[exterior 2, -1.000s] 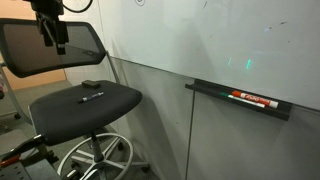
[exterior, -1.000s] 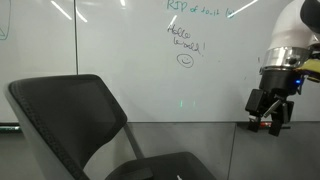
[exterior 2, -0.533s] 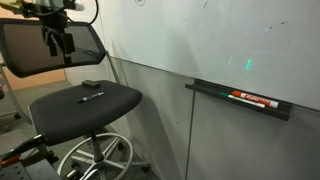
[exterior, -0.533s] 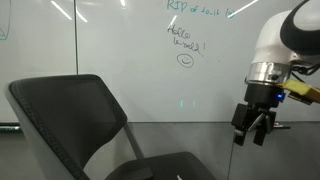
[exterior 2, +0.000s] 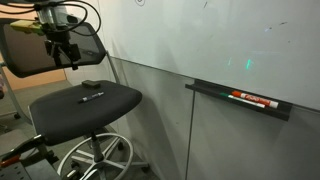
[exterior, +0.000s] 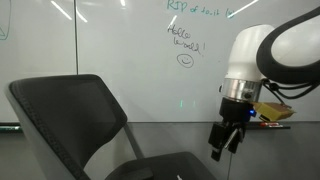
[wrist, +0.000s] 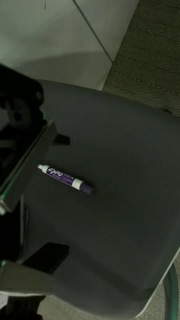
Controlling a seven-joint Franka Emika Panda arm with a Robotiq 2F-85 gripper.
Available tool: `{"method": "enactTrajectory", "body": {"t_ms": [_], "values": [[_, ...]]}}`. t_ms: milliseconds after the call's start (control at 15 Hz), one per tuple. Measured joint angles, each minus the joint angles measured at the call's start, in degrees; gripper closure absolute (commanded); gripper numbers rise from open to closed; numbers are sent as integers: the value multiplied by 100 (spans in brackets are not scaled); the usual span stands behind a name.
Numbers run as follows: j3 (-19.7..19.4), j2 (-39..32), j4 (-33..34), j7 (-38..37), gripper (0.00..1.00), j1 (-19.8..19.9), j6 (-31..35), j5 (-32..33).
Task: Use the marker on the chair to draw on the white board
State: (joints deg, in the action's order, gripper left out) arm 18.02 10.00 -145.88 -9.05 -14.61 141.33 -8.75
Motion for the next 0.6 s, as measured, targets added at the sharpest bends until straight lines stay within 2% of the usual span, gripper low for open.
{"method": "enactTrajectory", "body": {"t_ms": [267, 600], "values": [[101, -625, 287, -577, 0, 8, 369, 1150], [18, -1396, 736, -1770, 0, -3, 495, 2774]]}}
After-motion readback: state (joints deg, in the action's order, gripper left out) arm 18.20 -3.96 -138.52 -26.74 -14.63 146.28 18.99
